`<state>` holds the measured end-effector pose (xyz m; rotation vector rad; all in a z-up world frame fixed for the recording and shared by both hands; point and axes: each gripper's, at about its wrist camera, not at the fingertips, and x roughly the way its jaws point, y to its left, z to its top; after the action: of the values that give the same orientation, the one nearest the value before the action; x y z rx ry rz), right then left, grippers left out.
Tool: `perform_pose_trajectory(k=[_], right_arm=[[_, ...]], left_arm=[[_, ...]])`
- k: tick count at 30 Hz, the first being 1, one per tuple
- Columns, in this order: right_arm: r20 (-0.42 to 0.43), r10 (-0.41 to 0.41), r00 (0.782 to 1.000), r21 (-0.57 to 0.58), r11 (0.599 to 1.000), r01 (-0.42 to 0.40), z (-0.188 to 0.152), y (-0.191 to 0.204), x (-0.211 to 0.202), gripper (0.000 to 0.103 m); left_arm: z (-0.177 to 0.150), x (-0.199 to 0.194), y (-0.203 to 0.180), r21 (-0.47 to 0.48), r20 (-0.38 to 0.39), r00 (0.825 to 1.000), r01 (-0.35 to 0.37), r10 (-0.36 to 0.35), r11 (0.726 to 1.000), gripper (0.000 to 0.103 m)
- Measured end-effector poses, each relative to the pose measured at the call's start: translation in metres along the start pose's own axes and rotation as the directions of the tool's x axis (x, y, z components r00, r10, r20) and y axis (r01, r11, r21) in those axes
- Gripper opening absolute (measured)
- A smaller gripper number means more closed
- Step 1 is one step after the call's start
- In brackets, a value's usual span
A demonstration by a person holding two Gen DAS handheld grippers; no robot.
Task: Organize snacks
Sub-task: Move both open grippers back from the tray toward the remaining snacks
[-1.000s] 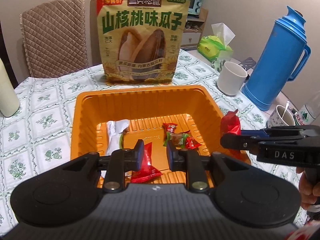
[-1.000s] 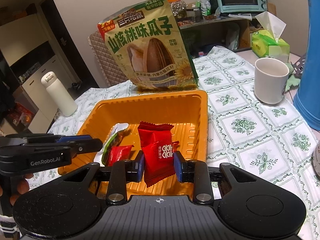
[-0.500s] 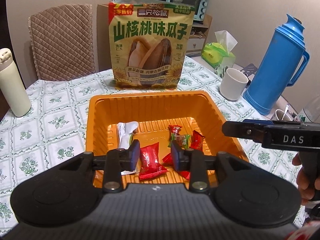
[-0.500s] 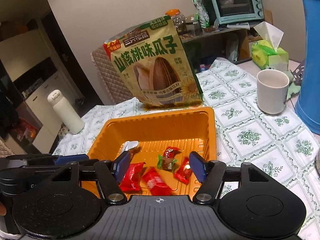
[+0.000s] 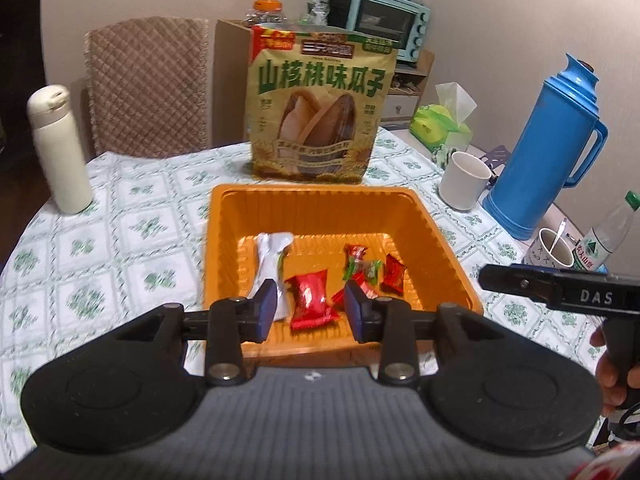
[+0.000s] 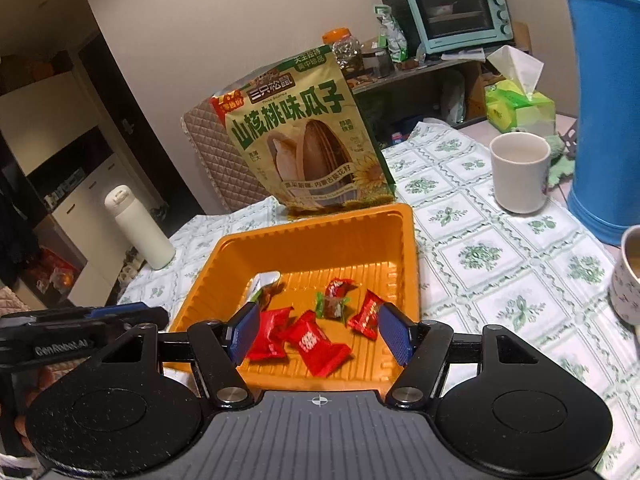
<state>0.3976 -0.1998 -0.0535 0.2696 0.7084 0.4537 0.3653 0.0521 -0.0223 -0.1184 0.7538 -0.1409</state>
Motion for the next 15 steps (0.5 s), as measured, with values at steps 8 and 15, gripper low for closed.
perform_pose_trajectory(k=[8,15], right_arm=[[0.005,-0.004,1.0,-0.011,1.0,0.004,-0.032,0.007,-0.032,0.066],[-0.019,0.003,1.0,-0.03,1.0,-0.004,-0.059,0.016,-0.054,0.066]], left_arm=[[-0.033,-0.037,0.007,-0.024,-0.006,0.999,-0.042,0.042,0.999,0.037],[-0.063,-0.064,0.013,-0.067,-0.025,0.997,-0.069,0.068,0.995,0.039]])
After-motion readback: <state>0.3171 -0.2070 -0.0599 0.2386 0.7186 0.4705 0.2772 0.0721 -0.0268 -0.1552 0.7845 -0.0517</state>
